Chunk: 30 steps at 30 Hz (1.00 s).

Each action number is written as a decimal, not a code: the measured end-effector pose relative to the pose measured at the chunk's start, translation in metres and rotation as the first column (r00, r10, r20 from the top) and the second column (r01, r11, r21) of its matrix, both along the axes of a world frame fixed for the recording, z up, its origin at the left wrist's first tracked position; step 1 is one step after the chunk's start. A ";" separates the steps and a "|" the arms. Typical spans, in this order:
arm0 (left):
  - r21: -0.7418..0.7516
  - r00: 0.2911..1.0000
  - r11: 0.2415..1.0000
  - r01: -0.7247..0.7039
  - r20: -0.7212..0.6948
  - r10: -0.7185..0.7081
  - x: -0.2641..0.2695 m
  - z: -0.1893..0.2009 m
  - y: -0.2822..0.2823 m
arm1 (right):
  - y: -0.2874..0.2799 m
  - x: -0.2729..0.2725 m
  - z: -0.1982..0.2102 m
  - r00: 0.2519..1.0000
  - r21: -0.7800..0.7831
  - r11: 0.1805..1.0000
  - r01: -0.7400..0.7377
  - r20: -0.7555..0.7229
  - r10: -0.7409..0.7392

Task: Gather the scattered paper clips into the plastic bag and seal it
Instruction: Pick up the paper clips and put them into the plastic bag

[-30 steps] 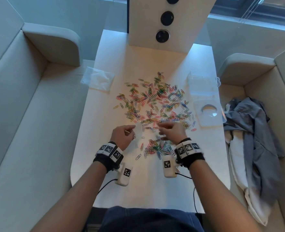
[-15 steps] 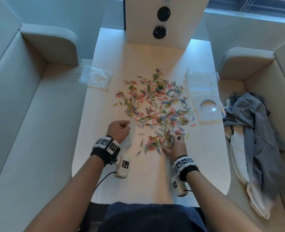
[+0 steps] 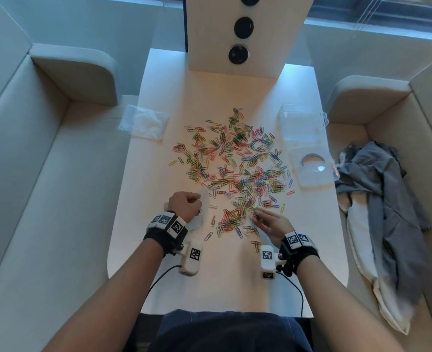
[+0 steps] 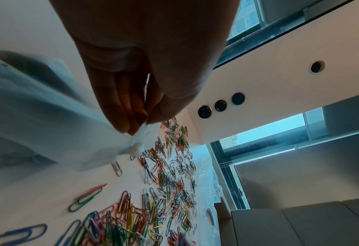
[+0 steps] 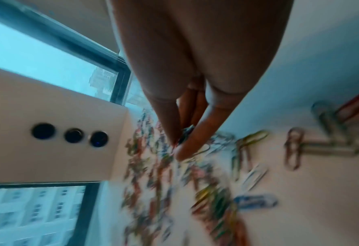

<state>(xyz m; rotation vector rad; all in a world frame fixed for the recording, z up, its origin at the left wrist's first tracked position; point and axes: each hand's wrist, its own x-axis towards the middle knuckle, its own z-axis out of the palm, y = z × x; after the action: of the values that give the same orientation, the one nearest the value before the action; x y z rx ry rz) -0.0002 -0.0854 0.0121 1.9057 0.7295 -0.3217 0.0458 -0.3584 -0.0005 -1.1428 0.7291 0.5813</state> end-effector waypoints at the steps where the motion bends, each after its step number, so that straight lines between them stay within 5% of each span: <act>1: -0.005 1.000 1.000 0.002 -0.001 -0.002 0.001 0.000 -0.001 | 0.006 0.001 0.005 1.000 0.088 0.996 0.001 -0.006 0.000; 5: -0.027 1.000 1.000 -0.005 -0.007 0.004 0.002 0.002 -0.008 | 0.044 0.002 0.027 0.995 0.299 0.950 -0.087 -0.009 0.094; 9: -0.041 0.999 0.999 -0.011 0.039 0.012 0.000 0.006 -0.013 | 0.089 0.001 0.038 0.986 0.348 0.923 -0.163 0.025 0.164; 14: -0.041 0.990 0.999 0.031 0.142 -0.025 -0.003 0.016 -0.016 | 0.123 0.008 0.035 0.979 0.168 0.965 -0.201 0.018 0.201; 18: -0.054 0.992 0.999 -0.006 0.127 0.013 -0.005 0.015 -0.012 | 0.132 0.013 0.027 0.929 -0.084 0.926 -0.368 0.008 0.370; 21: -0.003 0.990 0.999 0.043 0.132 -0.043 -0.005 0.018 -0.012 | 0.136 0.012 0.026 0.836 -0.272 0.807 -0.525 0.016 0.549; 26: -0.025 0.985 0.997 0.072 0.157 -0.067 -0.005 0.029 -0.009 | 0.137 0.016 0.030 0.725 -0.578 0.621 -0.529 0.072 0.685; 30: -0.014 0.985 0.995 0.097 0.146 -0.094 -0.006 0.030 -0.004 | 0.144 0.018 0.039 0.360 -0.802 0.199 -0.563 -0.021 0.933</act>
<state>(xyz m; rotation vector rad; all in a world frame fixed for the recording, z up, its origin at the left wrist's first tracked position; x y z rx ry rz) -0.0063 -0.0895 0.0417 1.9250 0.5371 -0.2468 0.0642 -0.2147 0.0382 -2.3822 -0.2767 0.8474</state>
